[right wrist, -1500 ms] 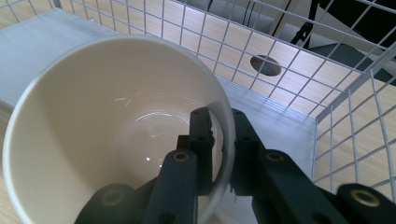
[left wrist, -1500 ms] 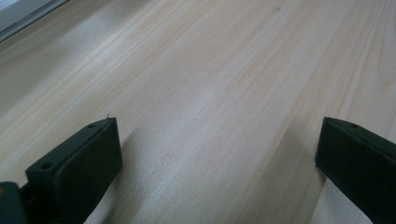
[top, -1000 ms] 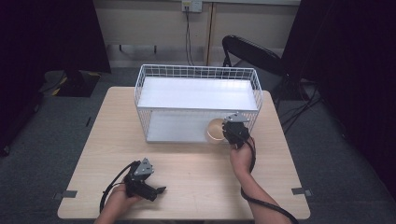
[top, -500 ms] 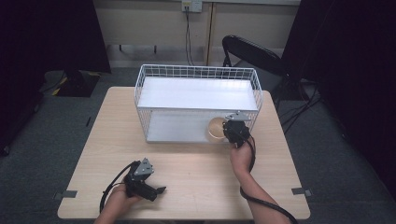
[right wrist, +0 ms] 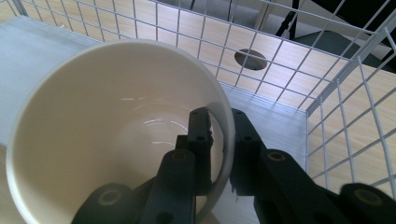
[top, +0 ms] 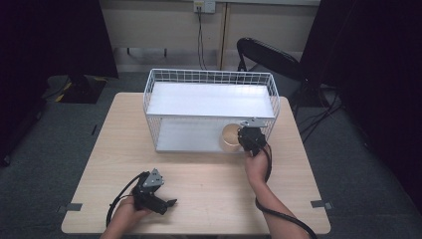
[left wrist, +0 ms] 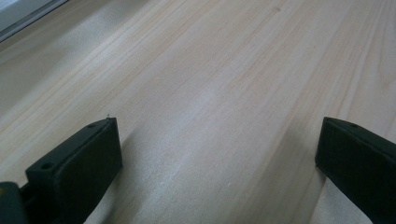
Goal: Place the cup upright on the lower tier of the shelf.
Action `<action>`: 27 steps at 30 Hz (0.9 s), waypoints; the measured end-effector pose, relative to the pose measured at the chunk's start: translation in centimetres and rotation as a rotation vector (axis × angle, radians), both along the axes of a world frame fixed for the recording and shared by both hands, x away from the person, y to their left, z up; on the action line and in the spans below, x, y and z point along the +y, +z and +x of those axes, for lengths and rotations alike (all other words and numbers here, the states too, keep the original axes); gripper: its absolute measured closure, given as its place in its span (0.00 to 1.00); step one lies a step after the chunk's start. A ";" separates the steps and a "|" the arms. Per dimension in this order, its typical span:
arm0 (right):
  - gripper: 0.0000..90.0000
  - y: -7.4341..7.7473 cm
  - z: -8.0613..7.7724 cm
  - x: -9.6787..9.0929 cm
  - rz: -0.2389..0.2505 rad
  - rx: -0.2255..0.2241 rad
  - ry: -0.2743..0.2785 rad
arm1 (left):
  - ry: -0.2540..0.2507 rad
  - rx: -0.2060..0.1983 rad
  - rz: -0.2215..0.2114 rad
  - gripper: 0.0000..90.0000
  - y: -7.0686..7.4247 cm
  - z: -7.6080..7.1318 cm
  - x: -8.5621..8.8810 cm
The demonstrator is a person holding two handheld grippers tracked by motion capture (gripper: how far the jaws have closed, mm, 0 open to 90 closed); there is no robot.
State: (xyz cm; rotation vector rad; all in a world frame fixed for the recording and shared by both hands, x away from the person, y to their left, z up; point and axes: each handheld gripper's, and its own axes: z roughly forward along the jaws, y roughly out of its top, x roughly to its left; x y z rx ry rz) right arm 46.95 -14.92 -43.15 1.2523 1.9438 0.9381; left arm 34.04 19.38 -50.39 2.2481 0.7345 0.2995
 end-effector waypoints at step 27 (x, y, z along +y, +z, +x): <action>0.42 1.7 -0.4 -1.2 0.127 0.012 0.026 | 0.000 0.000 0.000 0.00 0.0 0.0 0.0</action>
